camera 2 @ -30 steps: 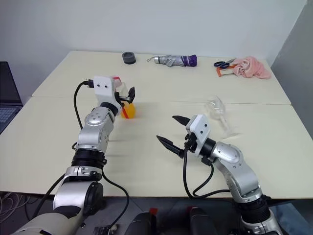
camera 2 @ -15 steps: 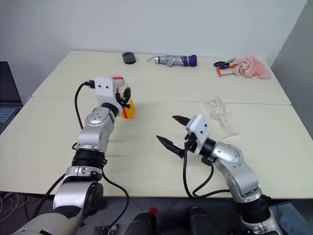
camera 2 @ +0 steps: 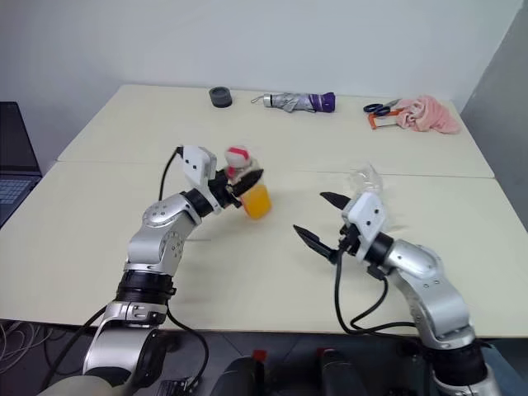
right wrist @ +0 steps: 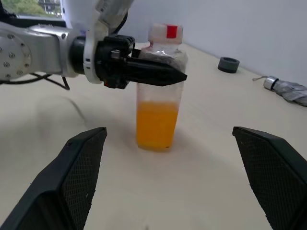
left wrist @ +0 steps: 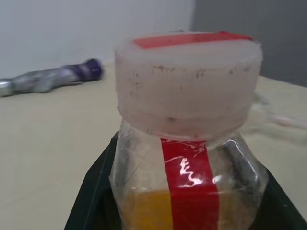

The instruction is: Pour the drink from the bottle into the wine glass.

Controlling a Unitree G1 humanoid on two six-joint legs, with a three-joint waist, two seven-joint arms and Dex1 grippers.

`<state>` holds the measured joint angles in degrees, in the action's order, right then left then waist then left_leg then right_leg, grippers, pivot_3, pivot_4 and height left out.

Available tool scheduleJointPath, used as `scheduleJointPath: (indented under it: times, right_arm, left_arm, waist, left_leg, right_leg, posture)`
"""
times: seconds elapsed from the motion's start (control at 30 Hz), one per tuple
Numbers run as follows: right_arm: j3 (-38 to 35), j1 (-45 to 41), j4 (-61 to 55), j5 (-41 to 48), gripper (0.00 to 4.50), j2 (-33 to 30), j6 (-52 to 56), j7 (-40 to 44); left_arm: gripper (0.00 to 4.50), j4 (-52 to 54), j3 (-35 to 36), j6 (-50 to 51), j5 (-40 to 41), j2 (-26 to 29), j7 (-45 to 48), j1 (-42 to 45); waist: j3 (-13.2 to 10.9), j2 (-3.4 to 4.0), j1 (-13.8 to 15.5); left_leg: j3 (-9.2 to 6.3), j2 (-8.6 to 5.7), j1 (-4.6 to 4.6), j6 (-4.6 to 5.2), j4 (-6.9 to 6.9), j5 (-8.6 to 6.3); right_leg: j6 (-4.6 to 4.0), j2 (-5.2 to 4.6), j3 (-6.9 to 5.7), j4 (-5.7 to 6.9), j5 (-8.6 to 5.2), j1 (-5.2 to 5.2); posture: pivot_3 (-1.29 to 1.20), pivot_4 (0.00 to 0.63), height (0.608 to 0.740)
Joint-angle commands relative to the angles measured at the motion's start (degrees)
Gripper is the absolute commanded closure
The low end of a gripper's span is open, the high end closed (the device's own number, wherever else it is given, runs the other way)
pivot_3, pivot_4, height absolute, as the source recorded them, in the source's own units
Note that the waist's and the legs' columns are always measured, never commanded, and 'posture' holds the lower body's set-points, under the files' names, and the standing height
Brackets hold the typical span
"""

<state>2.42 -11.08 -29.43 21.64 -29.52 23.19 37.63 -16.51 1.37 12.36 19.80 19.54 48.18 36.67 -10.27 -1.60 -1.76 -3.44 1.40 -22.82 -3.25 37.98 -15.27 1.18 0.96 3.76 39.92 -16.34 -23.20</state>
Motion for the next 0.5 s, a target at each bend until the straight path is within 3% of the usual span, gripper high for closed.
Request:
scheduleJointPath:
  times: [0.03, 0.17, 0.5]
  right_arm:
    - [-3.0, -0.2, -7.5, 5.9, 0.0, -2.7, 5.1, 1.2]
    - [-2.6, -5.1, -9.4, 9.3, 0.0, -1.8, 11.3, -2.7]
    - [4.0, -15.2, -6.1, 6.1, 0.0, 5.1, 18.1, -11.5]
  left_arm:
    - [2.67, 3.5, -3.2, 0.2, 2.7, 2.2, 11.2, 1.9]
    - [2.67, 0.1, -5.9, -2.3, 1.4, 2.2, 17.6, 4.6]
    - [2.67, -5.0, -9.1, -7.0, -1.2, -0.4, 23.2, 7.8]
  waist:
    - [0.0, 0.0, -0.1]
    - [0.0, 0.0, -0.3]
    - [0.0, 0.0, -0.1]
  left_leg:
    - [0.0, -0.05, 0.01, 0.0, 0.0, 0.0]
    - [0.02, 0.04, 0.05, 0.01, 0.02, 0.0]
    - [0.03, 0.05, -0.04, 0.03, 0.04, 0.0]
  right_leg:
    - [0.0, 0.05, 0.0, 0.0, 0.0, 0.0]
    - [0.0, 0.21, 0.05, 0.02, 0.0, 0.0]
    - [-0.01, 0.25, 0.1, -0.01, 0.0, -0.07]
  posture:
    - [0.0, 0.15, 0.74]
    - [0.0, 0.15, 0.74]
    - [0.0, 0.15, 0.74]
